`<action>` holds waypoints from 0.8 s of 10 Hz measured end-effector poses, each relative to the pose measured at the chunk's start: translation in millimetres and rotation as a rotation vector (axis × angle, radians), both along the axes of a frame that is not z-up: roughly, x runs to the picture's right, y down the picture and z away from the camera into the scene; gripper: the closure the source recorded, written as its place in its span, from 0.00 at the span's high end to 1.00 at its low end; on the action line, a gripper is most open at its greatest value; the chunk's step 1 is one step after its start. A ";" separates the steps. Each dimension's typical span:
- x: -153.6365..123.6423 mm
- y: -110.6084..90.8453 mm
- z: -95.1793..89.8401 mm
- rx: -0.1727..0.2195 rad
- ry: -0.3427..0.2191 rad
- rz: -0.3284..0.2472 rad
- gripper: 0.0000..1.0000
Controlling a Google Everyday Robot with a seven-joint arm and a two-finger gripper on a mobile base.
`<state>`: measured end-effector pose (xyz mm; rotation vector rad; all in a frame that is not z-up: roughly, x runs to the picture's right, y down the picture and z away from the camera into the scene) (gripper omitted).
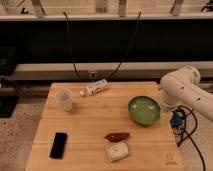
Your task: Pick up the ceramic bowl
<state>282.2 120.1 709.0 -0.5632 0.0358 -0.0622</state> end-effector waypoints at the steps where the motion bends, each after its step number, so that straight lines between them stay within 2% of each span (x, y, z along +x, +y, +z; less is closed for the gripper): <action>1: -0.3 1.2 1.7 0.000 -0.006 -0.014 0.80; 8: 9.4 24.5 25.5 -0.010 -0.054 -0.099 0.80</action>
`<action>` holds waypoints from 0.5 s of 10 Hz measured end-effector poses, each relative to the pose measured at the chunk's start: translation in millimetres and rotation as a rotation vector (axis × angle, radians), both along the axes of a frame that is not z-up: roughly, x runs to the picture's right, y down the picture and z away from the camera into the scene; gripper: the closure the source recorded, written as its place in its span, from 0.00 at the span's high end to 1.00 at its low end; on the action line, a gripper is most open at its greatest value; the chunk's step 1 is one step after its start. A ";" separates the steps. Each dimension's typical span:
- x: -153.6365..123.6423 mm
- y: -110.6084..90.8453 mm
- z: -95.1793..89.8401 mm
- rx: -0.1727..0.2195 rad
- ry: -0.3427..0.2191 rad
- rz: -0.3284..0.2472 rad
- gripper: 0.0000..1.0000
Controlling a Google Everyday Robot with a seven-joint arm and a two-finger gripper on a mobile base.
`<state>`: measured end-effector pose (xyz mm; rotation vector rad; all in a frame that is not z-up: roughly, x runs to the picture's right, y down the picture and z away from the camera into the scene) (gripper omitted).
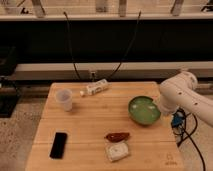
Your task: Pick up the ceramic bowl
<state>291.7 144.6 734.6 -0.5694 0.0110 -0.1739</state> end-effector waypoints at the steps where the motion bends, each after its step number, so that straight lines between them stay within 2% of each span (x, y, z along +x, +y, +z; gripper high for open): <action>1: 1.1 5.2 5.5 -0.003 -0.010 -0.008 0.80; 5: 5.4 17.0 15.7 -0.009 -0.038 -0.030 0.80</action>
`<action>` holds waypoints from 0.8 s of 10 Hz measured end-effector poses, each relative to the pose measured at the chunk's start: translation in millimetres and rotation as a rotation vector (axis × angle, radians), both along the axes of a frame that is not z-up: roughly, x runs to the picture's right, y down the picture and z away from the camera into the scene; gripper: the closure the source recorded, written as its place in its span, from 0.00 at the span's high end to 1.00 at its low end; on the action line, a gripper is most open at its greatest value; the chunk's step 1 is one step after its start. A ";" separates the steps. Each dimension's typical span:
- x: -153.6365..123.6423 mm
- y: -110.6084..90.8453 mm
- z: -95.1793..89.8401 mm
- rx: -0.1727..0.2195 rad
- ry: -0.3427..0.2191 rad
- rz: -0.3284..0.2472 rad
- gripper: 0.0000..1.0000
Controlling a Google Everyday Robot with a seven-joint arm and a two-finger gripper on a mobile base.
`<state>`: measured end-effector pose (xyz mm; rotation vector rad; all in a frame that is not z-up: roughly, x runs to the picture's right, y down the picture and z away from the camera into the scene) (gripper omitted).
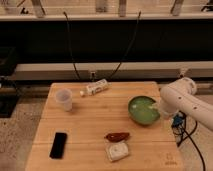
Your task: Pick up the ceramic bowl
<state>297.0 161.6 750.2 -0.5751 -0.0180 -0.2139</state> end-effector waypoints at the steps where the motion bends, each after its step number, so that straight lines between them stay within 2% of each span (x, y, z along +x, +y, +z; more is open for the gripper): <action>1: 1.2 7.8 7.9 -0.004 -0.009 0.000 0.80; 3: 3.0 18.4 18.9 -0.008 -0.020 0.001 0.80; 7: 4.8 27.0 32.6 -0.019 -0.032 -0.003 0.80; 8: 4.1 33.2 41.6 -0.026 -0.036 -0.005 0.80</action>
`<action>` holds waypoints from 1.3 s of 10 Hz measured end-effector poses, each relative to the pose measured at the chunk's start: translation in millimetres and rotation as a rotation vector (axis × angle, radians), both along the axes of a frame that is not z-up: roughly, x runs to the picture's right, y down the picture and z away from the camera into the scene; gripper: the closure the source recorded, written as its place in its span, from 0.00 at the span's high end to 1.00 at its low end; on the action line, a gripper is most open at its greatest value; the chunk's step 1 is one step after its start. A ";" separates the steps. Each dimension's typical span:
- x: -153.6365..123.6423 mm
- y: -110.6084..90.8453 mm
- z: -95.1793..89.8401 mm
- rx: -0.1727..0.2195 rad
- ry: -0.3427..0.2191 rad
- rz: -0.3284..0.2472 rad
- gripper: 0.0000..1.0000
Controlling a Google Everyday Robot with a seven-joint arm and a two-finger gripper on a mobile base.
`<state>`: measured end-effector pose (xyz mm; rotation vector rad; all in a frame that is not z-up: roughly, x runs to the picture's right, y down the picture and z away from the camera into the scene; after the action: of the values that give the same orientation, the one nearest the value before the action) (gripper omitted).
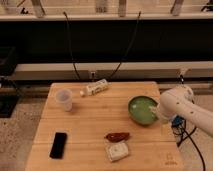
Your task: Pick up the ceramic bowl
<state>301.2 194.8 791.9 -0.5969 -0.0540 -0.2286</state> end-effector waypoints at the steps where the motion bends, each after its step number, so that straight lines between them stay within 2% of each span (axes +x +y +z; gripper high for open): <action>1: 0.5 0.7 2.5 -0.001 -0.001 0.000 0.80; 12: 1.8 12.6 33.8 -0.023 -0.023 0.006 0.79; 13: 1.9 12.8 36.4 -0.025 -0.023 0.008 0.71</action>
<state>303.1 207.6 828.3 -0.6184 -0.0817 -0.2278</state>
